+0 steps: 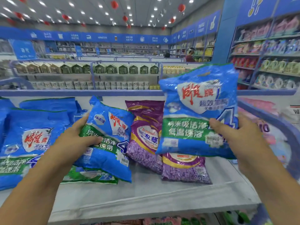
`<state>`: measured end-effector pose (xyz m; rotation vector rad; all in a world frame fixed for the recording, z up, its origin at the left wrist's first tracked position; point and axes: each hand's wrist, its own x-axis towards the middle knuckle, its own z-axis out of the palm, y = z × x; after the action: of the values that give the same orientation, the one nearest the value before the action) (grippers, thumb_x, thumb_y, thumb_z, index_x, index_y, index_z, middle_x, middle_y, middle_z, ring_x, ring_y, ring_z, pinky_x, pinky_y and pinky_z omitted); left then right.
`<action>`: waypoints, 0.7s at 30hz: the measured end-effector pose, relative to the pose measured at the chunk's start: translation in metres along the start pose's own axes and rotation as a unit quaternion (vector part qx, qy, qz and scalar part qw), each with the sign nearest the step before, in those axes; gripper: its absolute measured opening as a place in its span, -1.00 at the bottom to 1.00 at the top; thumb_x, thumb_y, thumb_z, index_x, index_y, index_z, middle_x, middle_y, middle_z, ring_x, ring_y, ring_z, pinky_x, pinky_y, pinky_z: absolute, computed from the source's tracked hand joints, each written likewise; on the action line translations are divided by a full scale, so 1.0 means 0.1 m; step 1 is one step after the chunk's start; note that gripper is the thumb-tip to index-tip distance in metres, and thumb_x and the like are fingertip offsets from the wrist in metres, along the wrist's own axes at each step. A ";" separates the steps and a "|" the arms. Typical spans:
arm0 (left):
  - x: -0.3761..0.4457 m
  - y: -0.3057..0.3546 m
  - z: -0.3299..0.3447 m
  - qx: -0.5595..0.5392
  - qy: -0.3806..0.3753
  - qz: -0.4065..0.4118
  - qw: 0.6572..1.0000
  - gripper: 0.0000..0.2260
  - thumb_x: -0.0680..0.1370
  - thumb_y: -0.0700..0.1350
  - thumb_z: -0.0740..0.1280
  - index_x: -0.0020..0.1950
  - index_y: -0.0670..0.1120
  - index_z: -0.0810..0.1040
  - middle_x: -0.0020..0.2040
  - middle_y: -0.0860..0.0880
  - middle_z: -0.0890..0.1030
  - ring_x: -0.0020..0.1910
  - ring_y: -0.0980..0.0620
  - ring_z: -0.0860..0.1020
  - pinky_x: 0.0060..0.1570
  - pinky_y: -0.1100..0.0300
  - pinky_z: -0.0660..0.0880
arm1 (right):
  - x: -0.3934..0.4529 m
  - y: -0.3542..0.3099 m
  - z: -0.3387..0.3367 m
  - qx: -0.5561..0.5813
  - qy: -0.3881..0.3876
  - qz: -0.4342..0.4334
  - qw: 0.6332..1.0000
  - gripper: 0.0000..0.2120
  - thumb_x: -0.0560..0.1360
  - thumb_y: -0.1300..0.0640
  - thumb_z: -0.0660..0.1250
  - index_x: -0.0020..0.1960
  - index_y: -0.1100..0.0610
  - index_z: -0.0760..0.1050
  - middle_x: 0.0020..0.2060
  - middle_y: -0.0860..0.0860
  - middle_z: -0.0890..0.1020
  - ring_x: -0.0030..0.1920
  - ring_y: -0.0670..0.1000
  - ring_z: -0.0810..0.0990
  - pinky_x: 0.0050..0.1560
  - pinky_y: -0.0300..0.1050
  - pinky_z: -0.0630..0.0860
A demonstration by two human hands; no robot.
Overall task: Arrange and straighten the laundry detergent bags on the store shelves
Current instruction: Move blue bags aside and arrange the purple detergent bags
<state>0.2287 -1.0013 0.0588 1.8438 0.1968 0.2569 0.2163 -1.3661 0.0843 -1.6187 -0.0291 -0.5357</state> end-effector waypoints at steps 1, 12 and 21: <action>-0.06 -0.03 -0.06 -0.005 -0.001 0.004 1.000 -0.30 0.37 -0.21 0.57 0.37 0.33 0.46 -0.02 0.17 0.74 -0.13 0.12 0.72 -0.04 0.07 0.65 | -0.05 0.07 0.13 0.007 -0.032 0.018 0.999 -0.88 0.51 0.23 0.45 -0.09 0.02 0.60 -0.31 -0.13 0.73 -0.34 -0.12 0.68 -0.32 -0.14 0.63; -0.08 -0.71 -0.57 -0.028 0.007 -0.137 0.990 -0.35 0.45 -0.01 0.56 0.48 0.04 0.39 0.35 0.00 0.49 0.11 0.02 0.54 0.18 -0.03 0.53 | -0.30 0.96 1.32 -0.116 -0.141 0.199 0.963 -0.53 0.39 -0.18 0.54 0.23 -0.03 0.59 0.04 -0.09 0.72 0.06 0.04 0.69 0.15 0.10 0.60; 0.13 -0.73 -0.60 -0.003 -0.089 -0.108 0.990 -0.79 0.46 -0.01 0.55 -0.02 0.08 0.55 -0.04 0.17 0.65 -0.05 0.19 0.59 -0.16 0.24 0.48 | -0.42 0.90 1.34 -0.074 -0.118 0.206 0.968 -0.87 0.51 0.07 0.46 0.05 -0.01 0.62 -0.20 -0.17 0.74 -0.12 -0.04 0.70 -0.17 -0.09 0.54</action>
<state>0.2246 -0.9221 0.0061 1.8108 0.2681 -0.0573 0.2520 -1.2388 -0.0180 -1.7667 0.1705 -0.0223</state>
